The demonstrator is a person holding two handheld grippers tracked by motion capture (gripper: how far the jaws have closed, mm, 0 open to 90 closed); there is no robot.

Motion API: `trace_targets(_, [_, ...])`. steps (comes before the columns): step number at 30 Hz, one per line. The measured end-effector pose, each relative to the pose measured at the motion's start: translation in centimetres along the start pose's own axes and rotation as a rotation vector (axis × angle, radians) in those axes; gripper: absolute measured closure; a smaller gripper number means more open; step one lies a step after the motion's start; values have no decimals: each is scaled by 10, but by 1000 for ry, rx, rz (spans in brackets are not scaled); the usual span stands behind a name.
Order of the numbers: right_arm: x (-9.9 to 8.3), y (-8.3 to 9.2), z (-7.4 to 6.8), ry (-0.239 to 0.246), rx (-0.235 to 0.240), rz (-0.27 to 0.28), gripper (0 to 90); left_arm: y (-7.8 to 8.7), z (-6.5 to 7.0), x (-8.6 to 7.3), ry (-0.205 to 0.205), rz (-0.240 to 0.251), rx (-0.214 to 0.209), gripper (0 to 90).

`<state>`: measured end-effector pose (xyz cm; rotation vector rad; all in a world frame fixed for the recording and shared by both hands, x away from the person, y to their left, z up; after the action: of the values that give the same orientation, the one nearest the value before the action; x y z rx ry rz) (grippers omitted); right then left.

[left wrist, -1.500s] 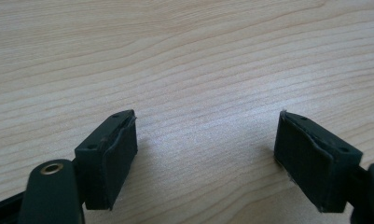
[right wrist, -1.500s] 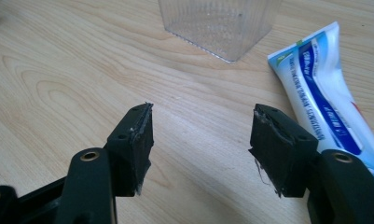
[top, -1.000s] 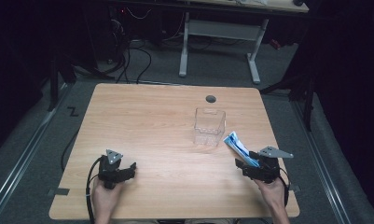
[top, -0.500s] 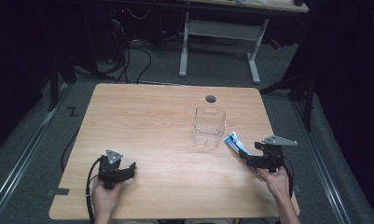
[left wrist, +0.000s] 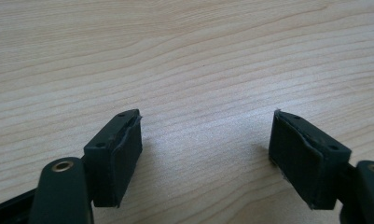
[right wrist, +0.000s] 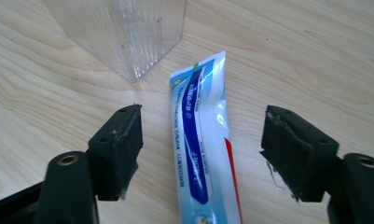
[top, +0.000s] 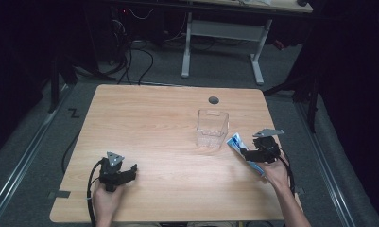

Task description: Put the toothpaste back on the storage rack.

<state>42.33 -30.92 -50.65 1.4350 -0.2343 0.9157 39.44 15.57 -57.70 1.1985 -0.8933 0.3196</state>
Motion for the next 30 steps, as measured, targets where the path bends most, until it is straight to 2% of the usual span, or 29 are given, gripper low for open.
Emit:
trace_targets(4, [1, -7, -4, 30, 11, -31, 334, 0, 0, 0, -3, -3, -6, 243])
trace_targets(6, [2, -16, -9, 80, 6, -80, 323, 0, 1, 0, -4, -5, -8, 238])
trace_targets(8, [2, -18, -10, 89, 7, -89, 317, -1, 1, 0, -4, -6, -9, 236])
trace_targets(9, [3, -23, -12, 105, 3, -116, 311, -1, 1, 0, -5, -6, -9, 234])
trace_targets(13, [4, -29, -14, 115, 4, -125, 318, -1, 1, 0, -5, -6, -9, 233])
trace_targets(19, [4, -38, -16, 123, 1, -170, 318, -1, 1, 0, -5, -6, -10, 232])
trace_targets(30, [15, -52, -22, 172, -44, -226, 360, -1, 1, 0, -6, -6, -10, 229])
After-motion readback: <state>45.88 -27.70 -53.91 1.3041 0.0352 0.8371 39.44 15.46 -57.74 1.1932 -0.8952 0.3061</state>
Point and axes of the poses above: each handheld gripper's, and its own axes: y roughly backward along the jaws, x roughly out of its top, z roughly to its right, the point moved 6 cm from there along -y, roughly forward along the jaws, and after that the axes turned 6 degrees about -x, right-handed, at the moved point
